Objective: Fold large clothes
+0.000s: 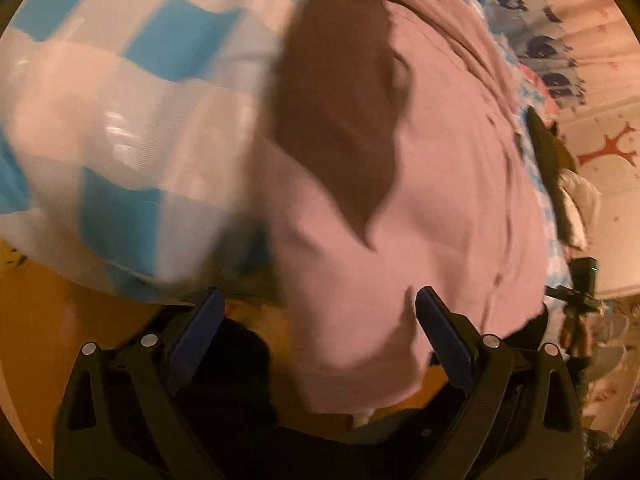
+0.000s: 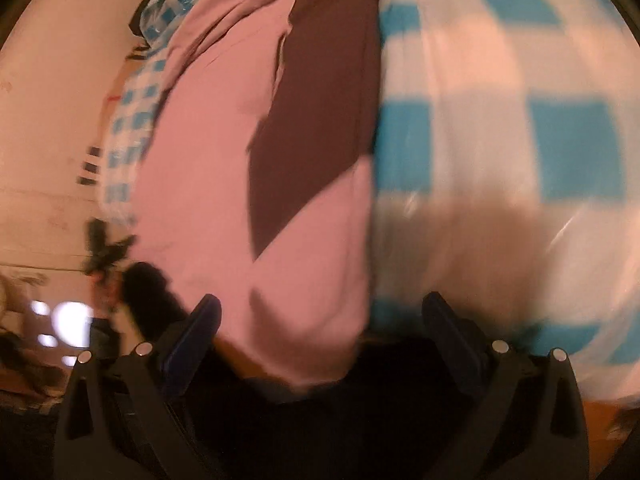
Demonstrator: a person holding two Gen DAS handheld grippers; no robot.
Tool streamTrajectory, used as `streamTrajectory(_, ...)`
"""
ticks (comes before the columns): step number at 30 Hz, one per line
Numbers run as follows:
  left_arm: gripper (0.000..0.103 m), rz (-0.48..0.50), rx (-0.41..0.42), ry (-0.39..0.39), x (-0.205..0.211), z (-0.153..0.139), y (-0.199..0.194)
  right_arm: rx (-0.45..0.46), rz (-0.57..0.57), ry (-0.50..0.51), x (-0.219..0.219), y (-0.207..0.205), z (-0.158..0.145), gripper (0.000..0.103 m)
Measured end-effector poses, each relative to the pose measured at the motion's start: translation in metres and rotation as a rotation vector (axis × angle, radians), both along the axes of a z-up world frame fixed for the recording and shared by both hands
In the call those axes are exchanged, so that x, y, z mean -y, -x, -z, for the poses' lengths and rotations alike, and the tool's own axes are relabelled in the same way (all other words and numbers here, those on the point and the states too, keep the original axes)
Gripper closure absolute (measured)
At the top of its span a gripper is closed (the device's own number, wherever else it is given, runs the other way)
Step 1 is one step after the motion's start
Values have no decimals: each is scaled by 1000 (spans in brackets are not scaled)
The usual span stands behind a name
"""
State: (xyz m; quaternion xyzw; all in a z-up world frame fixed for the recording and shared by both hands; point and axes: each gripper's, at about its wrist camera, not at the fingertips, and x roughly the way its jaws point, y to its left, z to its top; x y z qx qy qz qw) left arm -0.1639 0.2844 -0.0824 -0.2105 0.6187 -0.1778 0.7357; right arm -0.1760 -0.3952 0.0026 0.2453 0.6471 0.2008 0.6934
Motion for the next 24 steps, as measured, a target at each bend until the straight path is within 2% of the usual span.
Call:
streamTrajectory(2, 11, 22, -3, -9, 15, 4, 2, -33, -13, -45, -9, 2, 12, 6)
streamTrajectory(4, 11, 17, -15, 8, 23, 9, 2, -37, -7, -39, -18, -2, 19, 6)
streamTrajectory(7, 11, 21, 2, 39, 32, 12, 3, -71, 3, -135, -23, -4, 24, 6)
streamTrajectory(8, 21, 22, 36, 41, 35, 8, 5, -72, -21, -153, -28, -3, 25, 6)
streamTrajectory(9, 43, 13, 64, 35, 36, 3, 8, -62, -45, -145, -32, -1, 24, 6)
streamTrajectory(10, 53, -3, 72, 31, 31, 0, 10, -43, -61, -142, -35, 1, 22, 7)
streamTrajectory(11, 70, -22, 80, 41, 28, -3, 11, -25, -73, -160, -40, 4, 19, 13)
streamTrajectory(12, 80, -32, 95, 56, 32, -6, 6, -9, -75, -169, -42, 6, 17, 21)
streamTrajectory(13, 84, -46, 117, 61, 28, -12, 10, 17, -62, -184, -43, 8, 14, 54)
streamTrajectory(14, 87, -51, 134, 57, 27, -17, 11, 33, -45, -199, -42, 9, 12, 62)
streamTrajectory(17, 91, -57, 189, 54, 24, -36, 16, 126, 5, -300, -42, 11, 3, 70)
streamTrajectory(20, 93, -74, 259, 71, 18, -66, 19, 263, 39, -415, -43, 18, -19, 72)
streamTrajectory(24, 93, -85, 344, 95, 14, -110, 36, 378, 71, -506, -32, 33, -44, 72)
